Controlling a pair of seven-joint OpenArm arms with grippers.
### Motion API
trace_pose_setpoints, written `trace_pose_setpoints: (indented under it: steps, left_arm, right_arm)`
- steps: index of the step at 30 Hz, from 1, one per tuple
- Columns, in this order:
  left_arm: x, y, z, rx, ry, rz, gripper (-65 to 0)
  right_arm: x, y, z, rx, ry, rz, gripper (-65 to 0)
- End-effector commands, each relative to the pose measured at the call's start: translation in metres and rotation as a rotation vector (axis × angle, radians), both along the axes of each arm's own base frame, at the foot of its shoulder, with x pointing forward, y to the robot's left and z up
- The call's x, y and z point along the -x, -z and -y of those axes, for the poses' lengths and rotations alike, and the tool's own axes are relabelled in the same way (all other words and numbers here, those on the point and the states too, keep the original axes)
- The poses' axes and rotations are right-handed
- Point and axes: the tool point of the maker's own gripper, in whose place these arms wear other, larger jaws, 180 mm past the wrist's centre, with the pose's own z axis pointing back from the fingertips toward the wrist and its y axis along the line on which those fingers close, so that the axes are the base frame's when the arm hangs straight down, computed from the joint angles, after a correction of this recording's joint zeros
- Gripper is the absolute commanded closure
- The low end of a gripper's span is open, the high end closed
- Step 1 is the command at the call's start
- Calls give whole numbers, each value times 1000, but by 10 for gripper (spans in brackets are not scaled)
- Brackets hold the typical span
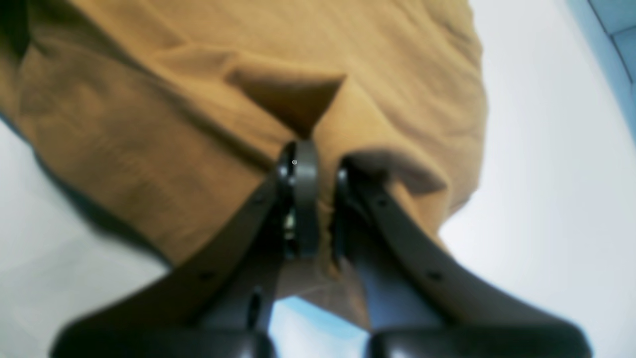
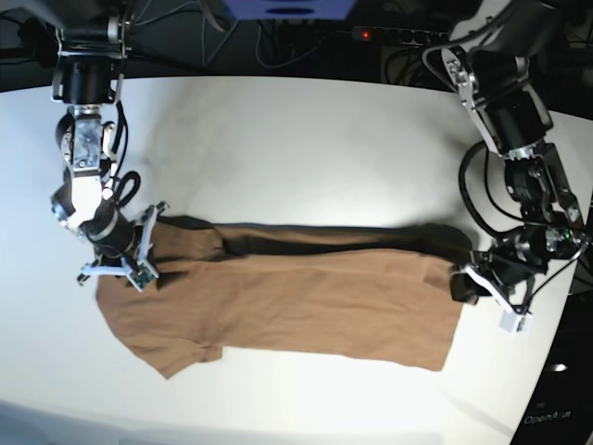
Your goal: Fold the T-shirt properly
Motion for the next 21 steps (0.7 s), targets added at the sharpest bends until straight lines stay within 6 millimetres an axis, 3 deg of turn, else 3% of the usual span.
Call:
trace_pose_setpoints:
  steps: [1,8,15,21]
  left_arm:
    - [-18,-30,-5,5,-8,92,-28]
    - [-23,-37,-12,-3,-18,110,-28]
    - [-32,-20,-9,73,-38,90,-28]
    - [-46,-27,-7,112,-49,115,-28]
  right_arm:
    - [-17,-24,6,14,-1,77,-1]
    - [-29,-35,11,74,-7,99,-1]
    - [-44,-51,6,71,-17,136,-1]
    - [-57,-44,4,54,-30,97,-1]
